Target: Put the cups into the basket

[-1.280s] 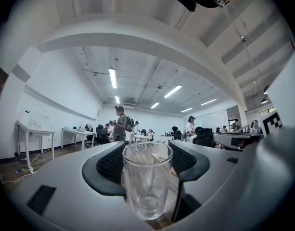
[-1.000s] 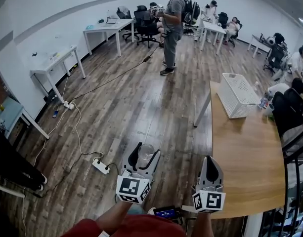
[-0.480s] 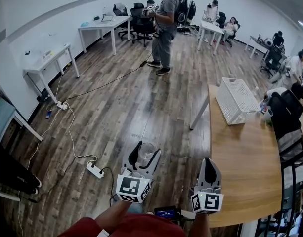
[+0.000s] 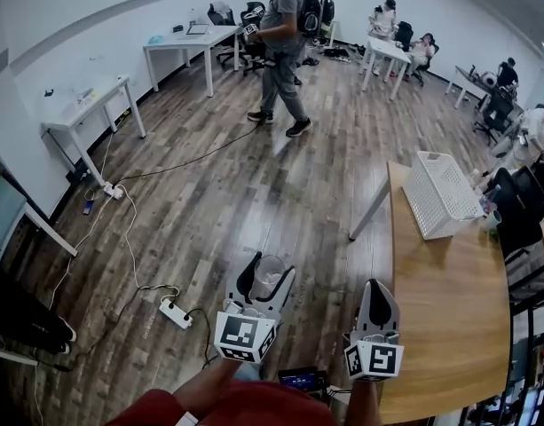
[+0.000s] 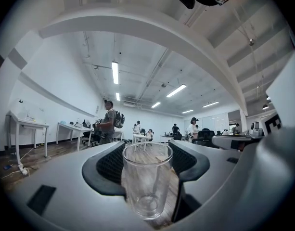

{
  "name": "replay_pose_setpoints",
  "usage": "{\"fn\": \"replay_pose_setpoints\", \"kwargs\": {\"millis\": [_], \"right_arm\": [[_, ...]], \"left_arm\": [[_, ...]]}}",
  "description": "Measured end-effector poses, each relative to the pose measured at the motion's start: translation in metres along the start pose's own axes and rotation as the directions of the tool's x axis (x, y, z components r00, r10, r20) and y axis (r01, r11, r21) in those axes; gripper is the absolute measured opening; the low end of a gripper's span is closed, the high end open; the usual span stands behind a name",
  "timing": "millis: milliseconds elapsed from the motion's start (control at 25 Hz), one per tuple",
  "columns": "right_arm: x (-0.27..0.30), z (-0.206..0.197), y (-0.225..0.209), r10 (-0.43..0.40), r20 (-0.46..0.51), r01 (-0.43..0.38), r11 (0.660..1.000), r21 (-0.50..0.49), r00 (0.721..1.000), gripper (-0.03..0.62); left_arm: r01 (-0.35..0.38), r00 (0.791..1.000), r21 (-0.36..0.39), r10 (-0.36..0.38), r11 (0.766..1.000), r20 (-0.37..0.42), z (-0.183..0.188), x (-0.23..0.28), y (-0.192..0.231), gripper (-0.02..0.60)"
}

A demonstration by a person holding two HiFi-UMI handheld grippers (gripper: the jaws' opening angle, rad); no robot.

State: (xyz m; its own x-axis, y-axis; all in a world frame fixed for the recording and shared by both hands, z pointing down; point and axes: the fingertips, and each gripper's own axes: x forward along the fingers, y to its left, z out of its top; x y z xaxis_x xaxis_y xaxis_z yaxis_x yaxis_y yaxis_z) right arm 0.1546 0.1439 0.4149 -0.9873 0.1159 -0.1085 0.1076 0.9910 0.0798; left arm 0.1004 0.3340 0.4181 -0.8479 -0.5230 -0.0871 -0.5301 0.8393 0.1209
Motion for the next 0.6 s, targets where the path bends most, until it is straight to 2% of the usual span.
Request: {"fn": "replay_pose_setpoints", "kwargs": {"millis": [360,600], "right_arm": [[0.065,0.004,0.037,0.02,0.013,-0.02,1.0,-0.012,1.0,0.012],[0.09,0.004,0.048,0.011,0.001,-0.011,1.0,-0.028,1.0,0.012]], "left_arm": [[0.0,1.0,0.011,0.0,1.0,0.008,0.009,0.029,0.058,0.288],[0.016,1.0,0.015,-0.016,1.0,0.004,0.013,0.044,0.081,0.288]]}}
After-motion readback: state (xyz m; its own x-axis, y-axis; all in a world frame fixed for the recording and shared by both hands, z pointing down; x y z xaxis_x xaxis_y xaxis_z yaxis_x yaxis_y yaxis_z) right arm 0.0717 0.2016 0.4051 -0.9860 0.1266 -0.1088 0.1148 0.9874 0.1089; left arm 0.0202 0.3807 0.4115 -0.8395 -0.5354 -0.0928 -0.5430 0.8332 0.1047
